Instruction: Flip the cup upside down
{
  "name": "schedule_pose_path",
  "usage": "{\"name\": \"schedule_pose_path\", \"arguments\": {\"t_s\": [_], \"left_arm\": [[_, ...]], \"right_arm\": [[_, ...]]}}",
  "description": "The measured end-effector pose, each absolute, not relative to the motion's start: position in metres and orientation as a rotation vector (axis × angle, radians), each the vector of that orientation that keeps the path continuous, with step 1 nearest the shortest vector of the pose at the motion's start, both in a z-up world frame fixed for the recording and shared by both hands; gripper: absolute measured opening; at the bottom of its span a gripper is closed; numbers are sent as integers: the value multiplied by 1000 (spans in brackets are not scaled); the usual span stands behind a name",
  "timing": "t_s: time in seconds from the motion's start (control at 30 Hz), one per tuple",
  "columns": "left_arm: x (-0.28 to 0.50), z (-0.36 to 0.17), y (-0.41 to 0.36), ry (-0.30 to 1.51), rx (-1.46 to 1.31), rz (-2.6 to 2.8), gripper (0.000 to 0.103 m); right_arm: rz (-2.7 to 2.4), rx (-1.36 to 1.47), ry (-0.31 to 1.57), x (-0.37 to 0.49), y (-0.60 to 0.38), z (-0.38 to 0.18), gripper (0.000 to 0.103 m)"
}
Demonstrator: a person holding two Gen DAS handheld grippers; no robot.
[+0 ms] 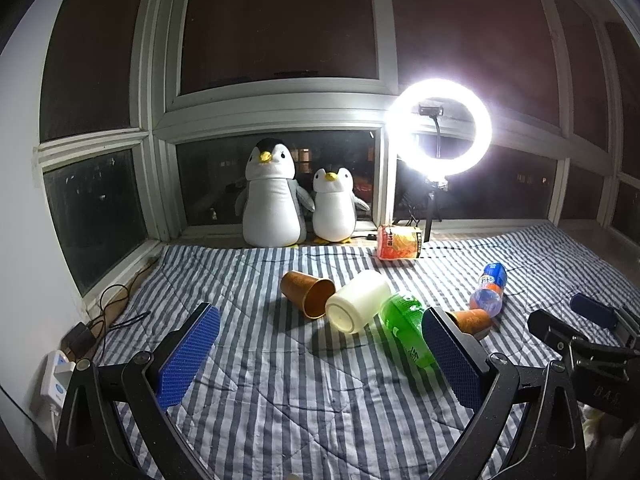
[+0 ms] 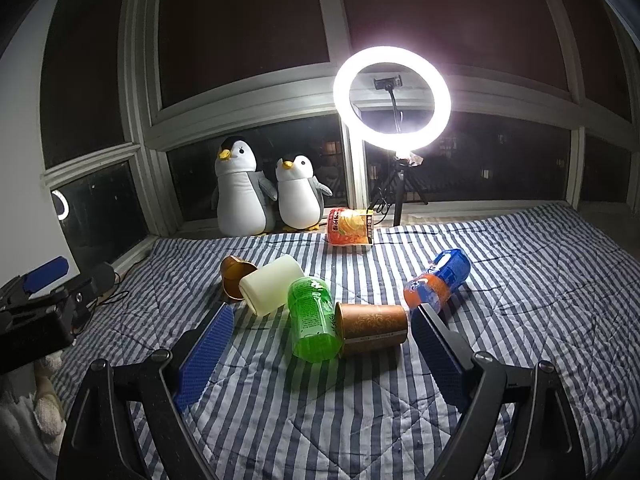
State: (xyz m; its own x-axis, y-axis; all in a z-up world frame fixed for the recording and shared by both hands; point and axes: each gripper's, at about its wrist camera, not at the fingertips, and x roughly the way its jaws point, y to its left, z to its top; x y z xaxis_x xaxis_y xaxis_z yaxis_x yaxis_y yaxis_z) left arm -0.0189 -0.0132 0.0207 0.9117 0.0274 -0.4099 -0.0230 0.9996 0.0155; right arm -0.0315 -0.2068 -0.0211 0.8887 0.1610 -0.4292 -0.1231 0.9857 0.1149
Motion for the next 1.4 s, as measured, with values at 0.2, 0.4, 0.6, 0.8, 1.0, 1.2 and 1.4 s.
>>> {"name": "schedule_pose_path", "arguments": {"t_s": [0.2,0.4,0.6,0.8,1.0,1.2,1.4], "left_arm": [[-14,15,-13,437,4,20,102],[-10,15,-12,431,13,16,102],[3,12,-13,444,21,8,102],[12,13,-14,441,29,11,102],[16,16,-14,435,29,3,102],[20,15,-16,441,35,-13,102],[33,12,-15,463,56,-24,102]], "right_arm": [[143,77,459,-28,-208,-19,88],[142,63,459,-23,-205,-17,88],[149,75,476,-15,-206,-21,88],[154,81,470,-5,-208,-18,88],[156,76,465,-2,-207,-17,88],[150,70,458,-1,-207,-16,90],[159,62,464,10,-207,-14,91]]}}
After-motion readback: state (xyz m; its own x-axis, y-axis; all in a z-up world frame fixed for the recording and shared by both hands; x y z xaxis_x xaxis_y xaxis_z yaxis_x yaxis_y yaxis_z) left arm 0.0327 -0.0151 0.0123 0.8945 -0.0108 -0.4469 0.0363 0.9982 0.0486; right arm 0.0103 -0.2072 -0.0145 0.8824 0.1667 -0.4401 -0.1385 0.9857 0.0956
